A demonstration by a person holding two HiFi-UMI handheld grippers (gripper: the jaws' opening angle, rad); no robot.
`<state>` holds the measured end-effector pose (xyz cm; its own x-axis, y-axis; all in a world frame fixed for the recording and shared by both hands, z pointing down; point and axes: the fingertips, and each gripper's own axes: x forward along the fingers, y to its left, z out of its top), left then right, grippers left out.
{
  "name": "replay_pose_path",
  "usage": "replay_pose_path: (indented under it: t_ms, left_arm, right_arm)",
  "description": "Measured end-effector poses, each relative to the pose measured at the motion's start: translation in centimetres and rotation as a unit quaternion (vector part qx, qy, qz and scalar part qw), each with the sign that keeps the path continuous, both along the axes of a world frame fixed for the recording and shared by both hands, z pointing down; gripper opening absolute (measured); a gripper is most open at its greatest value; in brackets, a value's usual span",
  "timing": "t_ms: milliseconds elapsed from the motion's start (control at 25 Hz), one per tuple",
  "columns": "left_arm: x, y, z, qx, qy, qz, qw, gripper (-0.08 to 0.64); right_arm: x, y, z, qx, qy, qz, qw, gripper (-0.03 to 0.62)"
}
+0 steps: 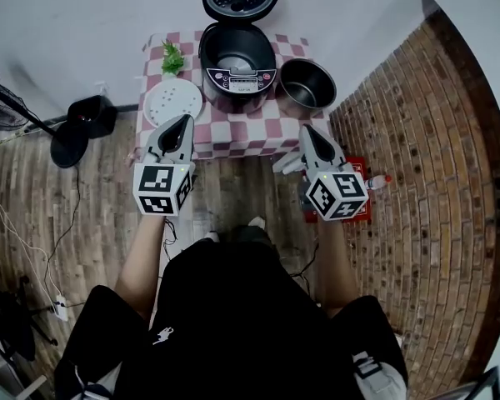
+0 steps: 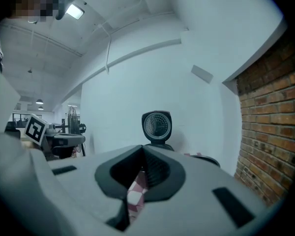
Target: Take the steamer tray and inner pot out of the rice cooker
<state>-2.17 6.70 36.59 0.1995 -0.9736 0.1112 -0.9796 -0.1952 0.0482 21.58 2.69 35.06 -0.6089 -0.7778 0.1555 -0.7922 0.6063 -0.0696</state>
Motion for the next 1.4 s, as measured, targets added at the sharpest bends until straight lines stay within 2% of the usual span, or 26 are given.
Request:
replay_pose_path:
  t_ms: [280,760,1400]
  left_arm:
    - [-0.8,0.4,-0.7,0.003,-0.005,-0.011,0.9999,0.003]
    - [-0.6,0.8,-1.5,0.013,-0.010,0.001,0.9999,0.003]
    - [-1.1,1.2,-1.7,0.018,-0.004,0.006,0.9998,0.003]
  right_arm:
    - [0.3,-0.1,-2.0,0.016,-0.015,0.011,1.000,0.002]
    - [0.9,1.2,-3.2,0.031,-0.035,0.032,0.998,0.002]
    - [0.1,1.7,-3.0,0.036,-0.016,0.035,0.999,0.002]
